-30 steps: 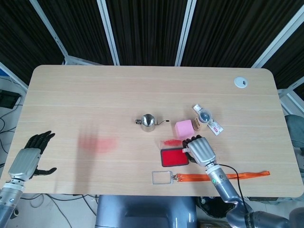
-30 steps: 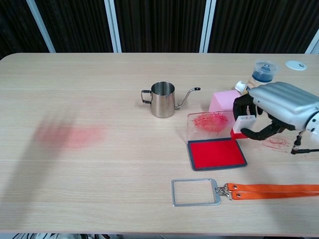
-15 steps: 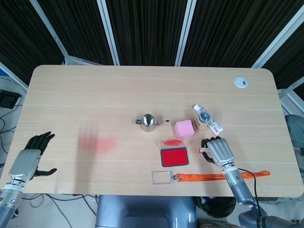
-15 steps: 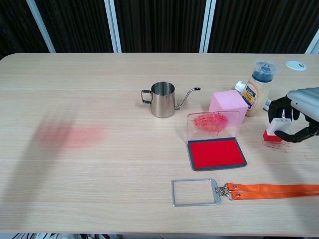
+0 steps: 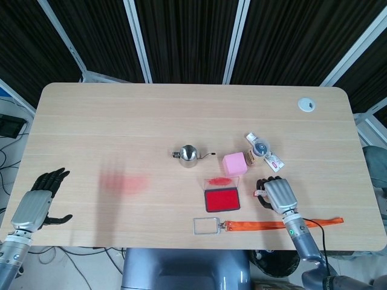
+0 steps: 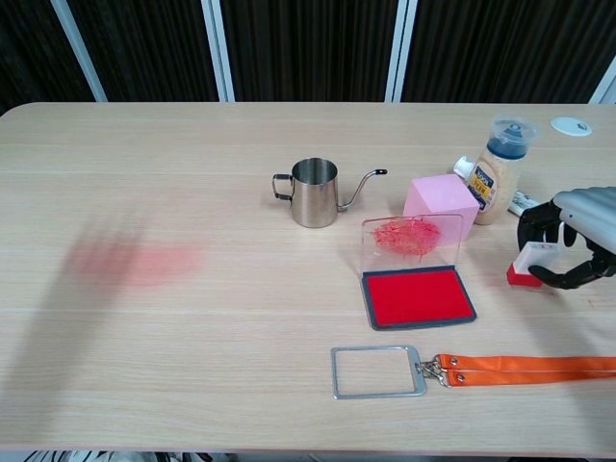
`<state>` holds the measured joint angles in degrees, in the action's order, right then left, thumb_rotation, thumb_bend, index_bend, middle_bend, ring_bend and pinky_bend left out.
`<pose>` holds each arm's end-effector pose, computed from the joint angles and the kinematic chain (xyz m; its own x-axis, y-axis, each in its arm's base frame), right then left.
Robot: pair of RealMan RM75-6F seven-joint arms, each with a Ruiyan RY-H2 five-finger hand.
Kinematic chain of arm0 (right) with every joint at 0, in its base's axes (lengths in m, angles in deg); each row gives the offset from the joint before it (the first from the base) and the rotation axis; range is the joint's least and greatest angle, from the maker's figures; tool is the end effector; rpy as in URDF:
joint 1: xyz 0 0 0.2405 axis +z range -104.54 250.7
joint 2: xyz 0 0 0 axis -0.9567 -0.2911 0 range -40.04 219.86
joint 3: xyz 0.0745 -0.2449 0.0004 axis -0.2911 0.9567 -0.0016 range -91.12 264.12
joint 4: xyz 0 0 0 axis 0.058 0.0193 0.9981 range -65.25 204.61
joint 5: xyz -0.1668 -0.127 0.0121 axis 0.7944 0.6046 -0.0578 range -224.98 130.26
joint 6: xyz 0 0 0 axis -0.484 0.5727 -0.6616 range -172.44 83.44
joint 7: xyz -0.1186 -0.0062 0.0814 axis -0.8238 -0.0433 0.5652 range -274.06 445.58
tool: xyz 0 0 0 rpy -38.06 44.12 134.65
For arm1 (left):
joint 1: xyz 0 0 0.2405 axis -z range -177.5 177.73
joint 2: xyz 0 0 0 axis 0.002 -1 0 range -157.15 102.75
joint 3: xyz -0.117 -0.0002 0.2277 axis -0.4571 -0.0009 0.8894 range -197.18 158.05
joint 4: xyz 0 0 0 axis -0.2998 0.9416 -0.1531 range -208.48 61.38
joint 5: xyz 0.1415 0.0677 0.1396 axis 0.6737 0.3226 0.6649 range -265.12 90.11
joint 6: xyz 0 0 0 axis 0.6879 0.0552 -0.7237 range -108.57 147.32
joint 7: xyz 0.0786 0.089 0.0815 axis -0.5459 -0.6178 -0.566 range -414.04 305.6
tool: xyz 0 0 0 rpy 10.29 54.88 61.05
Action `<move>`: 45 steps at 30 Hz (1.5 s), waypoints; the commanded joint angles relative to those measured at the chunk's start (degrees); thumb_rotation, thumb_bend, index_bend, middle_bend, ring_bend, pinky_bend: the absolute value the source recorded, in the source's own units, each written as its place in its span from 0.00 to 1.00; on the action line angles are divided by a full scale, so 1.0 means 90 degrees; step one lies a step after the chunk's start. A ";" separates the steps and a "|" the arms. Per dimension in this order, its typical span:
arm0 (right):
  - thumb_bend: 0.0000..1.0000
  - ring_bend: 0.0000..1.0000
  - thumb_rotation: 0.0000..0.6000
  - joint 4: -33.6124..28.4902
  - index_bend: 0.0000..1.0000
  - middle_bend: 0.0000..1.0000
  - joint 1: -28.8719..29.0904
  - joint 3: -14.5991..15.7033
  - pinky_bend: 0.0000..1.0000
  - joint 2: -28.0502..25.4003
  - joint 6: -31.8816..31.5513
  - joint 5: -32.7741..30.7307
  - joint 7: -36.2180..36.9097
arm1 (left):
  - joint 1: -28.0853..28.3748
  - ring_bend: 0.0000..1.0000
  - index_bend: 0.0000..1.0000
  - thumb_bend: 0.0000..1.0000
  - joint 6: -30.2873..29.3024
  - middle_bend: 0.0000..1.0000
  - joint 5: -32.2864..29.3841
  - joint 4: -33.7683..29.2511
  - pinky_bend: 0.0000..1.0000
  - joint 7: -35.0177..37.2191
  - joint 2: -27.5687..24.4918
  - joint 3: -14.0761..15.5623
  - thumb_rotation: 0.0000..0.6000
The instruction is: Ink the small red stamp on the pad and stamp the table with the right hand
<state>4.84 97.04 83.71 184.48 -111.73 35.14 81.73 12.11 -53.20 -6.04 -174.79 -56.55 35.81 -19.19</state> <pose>-0.2759 -0.2790 -0.0159 0.4535 -0.1829 0.8723 -0.8792 -0.2524 0.4042 -0.2821 0.1971 0.1179 0.3123 0.2487 0.9169 0.9498 -0.0615 -0.3068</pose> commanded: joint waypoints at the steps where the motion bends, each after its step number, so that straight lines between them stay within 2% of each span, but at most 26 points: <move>1: 0.56 0.46 1.00 0.0097 0.79 0.63 -0.0014 -0.0026 0.46 0.0085 -0.0013 -0.0012 0.0066 | -0.0001 0.00 0.00 0.01 0.0004 0.00 -0.0006 -0.0005 0.00 -0.0002 -0.0002 -0.0001 1.00; 25: 0.47 0.43 1.00 0.0405 0.78 0.59 -0.0053 -0.0125 0.44 0.0327 0.0128 -0.0166 0.0016 | -0.0010 0.00 0.00 0.01 0.0011 0.00 -0.0053 -0.0028 0.00 -0.0050 -0.0005 -0.0015 1.00; 45: 0.32 0.37 1.00 0.0233 0.67 0.51 -0.0067 -0.0216 0.40 0.0294 0.0267 -0.0359 -0.0284 | -0.0011 0.00 0.00 0.01 0.0016 0.00 -0.0049 -0.0029 0.00 -0.0061 -0.0005 -0.0017 1.00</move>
<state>6.96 96.43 81.79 187.14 -109.34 31.94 79.20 12.00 -53.06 -6.48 -175.04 -57.10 35.76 -19.33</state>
